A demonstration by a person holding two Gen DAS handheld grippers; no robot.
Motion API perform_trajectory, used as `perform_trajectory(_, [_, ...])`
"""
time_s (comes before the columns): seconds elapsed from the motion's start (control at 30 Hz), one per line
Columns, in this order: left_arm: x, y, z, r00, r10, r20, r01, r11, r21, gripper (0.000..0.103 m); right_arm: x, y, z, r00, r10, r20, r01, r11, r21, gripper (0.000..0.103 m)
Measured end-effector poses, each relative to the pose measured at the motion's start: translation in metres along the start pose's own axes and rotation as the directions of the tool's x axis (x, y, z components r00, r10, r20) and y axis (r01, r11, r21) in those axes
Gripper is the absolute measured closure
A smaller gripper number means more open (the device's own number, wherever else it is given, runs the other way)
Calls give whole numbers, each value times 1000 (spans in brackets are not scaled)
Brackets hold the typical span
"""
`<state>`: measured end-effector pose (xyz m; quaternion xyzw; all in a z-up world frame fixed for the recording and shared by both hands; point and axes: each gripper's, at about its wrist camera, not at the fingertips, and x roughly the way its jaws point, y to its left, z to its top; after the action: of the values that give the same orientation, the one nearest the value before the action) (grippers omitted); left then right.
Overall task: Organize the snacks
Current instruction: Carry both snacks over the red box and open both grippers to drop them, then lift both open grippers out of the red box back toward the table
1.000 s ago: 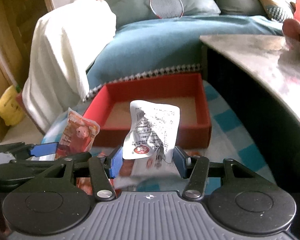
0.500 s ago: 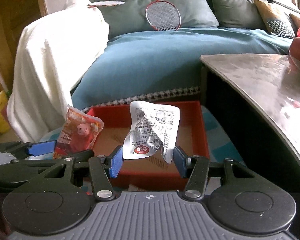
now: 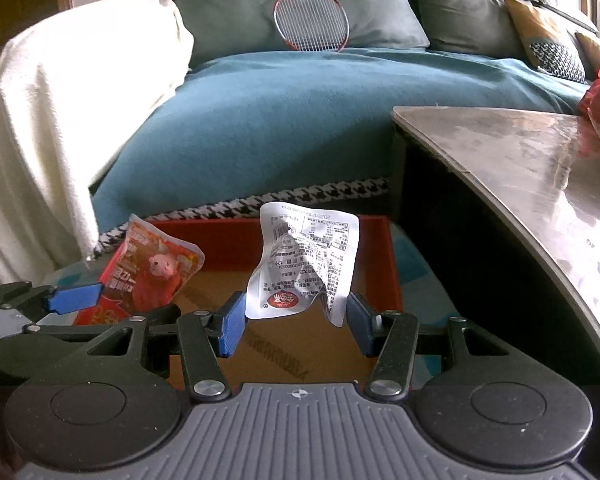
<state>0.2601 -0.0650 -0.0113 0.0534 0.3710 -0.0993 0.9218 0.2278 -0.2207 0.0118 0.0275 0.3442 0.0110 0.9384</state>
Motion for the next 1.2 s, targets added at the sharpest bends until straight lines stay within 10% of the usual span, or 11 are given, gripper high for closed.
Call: perform_trajectory(1.2, [44,9,-14,989,57,-137,-58,998,-5,47,65,-1,-12,978,-93,-185,84,995,-52,33])
